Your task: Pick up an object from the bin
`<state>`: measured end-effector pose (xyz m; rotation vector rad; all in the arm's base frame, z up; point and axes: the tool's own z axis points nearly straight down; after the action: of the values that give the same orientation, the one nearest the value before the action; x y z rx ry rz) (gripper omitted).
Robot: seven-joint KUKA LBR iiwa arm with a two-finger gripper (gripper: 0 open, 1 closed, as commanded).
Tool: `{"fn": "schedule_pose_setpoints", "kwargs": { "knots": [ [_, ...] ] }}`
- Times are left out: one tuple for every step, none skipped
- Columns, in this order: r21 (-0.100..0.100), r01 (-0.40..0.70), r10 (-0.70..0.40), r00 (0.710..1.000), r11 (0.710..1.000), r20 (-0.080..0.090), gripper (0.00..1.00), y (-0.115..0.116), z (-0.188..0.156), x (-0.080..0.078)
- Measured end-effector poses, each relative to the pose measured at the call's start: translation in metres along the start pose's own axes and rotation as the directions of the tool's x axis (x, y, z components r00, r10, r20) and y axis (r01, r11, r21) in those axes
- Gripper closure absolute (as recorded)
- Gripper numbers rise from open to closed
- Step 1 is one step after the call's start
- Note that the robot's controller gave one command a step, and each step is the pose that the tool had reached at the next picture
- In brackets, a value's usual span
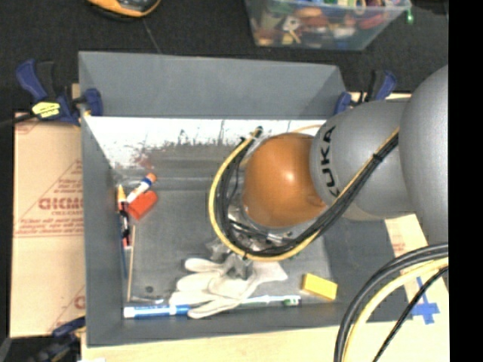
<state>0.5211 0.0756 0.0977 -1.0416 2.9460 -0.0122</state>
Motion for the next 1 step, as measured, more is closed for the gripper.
{"fn": "schedule_pose_setpoints", "kwargs": {
  "knots": [
    [-0.002, -0.003, 0.003, 1.000, 1.000, -0.003, 1.00, 0.0001, -0.0228, 0.0005]
  ]
}}
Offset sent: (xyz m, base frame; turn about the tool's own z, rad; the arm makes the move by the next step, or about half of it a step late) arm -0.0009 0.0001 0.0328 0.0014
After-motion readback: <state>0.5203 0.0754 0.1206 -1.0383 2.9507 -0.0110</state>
